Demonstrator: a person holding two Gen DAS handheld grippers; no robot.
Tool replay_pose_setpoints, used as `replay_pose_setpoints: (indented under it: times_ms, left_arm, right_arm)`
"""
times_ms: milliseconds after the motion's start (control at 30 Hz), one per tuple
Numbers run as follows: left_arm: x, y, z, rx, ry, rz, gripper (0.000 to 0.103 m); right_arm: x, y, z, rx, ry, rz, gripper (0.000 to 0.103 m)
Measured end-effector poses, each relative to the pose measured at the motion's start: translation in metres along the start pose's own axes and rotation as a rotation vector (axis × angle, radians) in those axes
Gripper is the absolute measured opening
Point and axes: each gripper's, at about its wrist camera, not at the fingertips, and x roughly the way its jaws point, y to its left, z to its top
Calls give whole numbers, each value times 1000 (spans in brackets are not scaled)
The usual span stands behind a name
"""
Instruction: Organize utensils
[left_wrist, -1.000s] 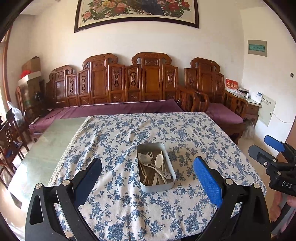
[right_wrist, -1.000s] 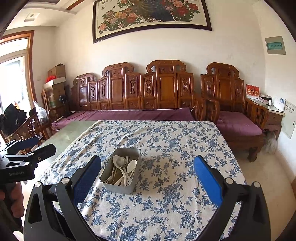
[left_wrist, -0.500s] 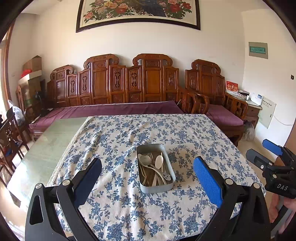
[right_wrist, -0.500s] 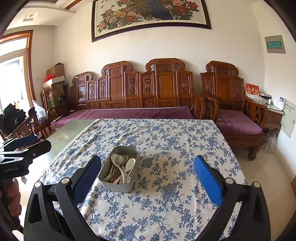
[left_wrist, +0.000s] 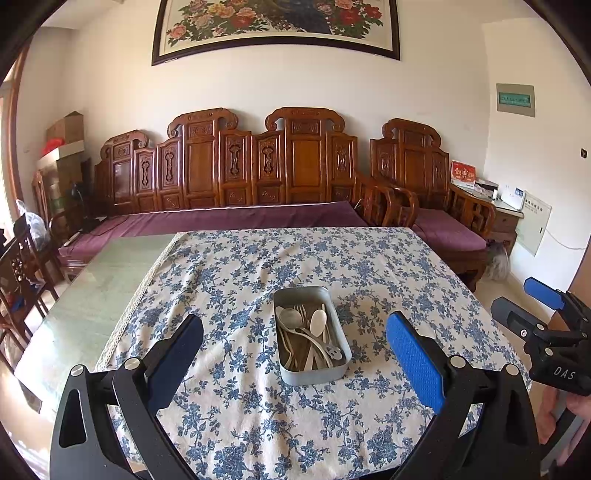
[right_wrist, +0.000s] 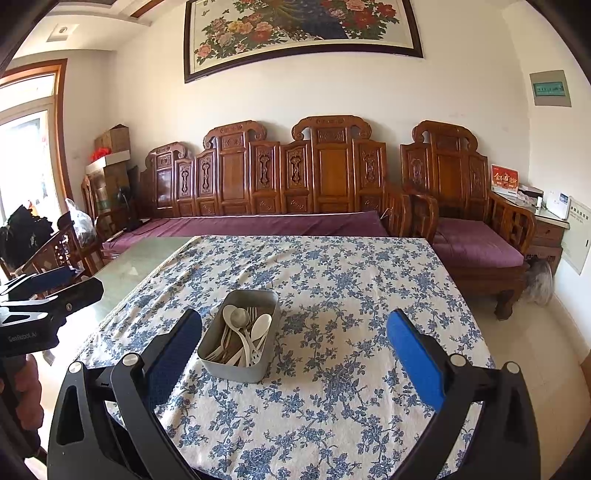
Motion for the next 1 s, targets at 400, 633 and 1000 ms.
replay_pose_setpoints:
  times_ms: [400, 633, 1000]
  left_arm:
    - [0, 0, 0, 0, -1, -1, 96]
    - [0, -1, 0, 0, -2, -1, 96]
    - [-1, -3, 1, 6, -5, -1, 96]
  right_arm:
    - [0, 0, 0, 0, -1, 2, 101]
    - [0, 1, 0, 2, -1, 2, 101]
    - [0, 0, 0, 2, -1, 1, 101]
